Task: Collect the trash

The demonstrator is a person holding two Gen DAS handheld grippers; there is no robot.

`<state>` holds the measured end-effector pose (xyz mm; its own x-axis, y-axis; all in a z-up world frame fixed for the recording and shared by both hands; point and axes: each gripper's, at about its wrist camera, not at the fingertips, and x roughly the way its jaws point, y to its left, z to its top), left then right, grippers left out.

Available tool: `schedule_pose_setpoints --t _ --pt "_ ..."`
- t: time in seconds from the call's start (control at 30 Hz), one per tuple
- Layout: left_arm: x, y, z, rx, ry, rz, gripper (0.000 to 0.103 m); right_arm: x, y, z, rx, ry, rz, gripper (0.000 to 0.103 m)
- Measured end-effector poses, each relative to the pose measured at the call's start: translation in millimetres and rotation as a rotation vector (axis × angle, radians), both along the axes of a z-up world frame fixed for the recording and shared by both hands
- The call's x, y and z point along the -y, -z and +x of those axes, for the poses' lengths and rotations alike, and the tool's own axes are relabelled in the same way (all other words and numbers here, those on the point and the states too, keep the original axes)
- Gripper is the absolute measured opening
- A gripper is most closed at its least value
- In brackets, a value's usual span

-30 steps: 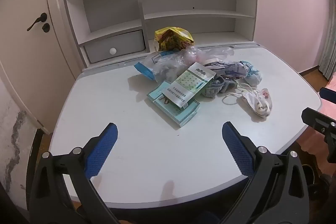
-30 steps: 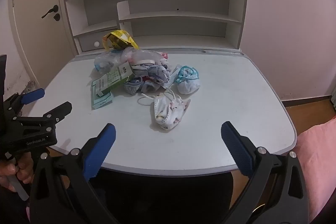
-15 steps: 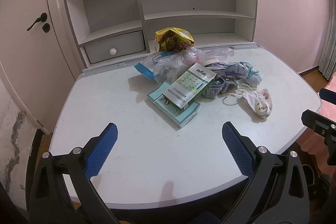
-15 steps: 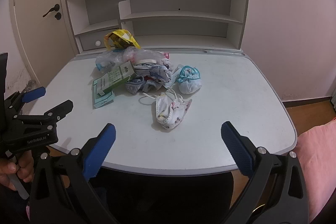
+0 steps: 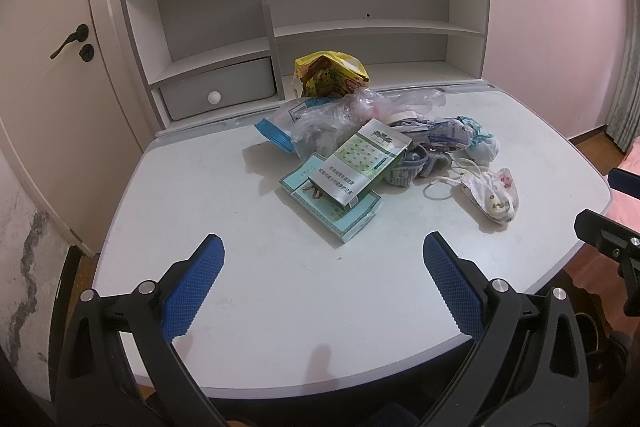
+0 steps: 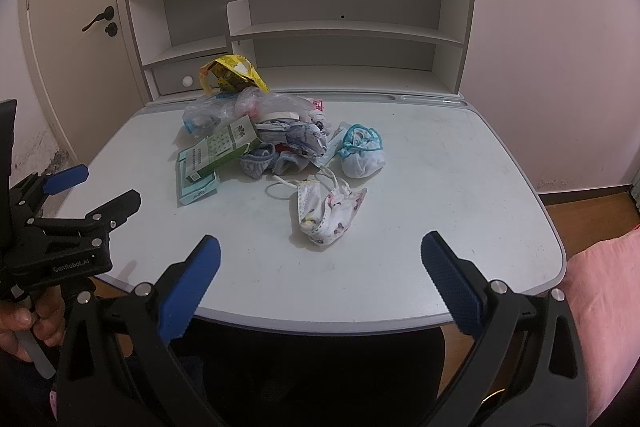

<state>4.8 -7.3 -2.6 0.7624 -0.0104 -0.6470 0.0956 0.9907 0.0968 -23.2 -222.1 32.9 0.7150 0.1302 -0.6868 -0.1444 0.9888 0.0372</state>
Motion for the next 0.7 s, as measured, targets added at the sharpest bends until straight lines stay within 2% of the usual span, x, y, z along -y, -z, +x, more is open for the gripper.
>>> schedule_pose_setpoints --t 0.7 --pt "-5 -1 -4 -0.001 -0.001 -0.004 0.097 -3 1 0 -0.001 -0.006 -0.006 0.097"
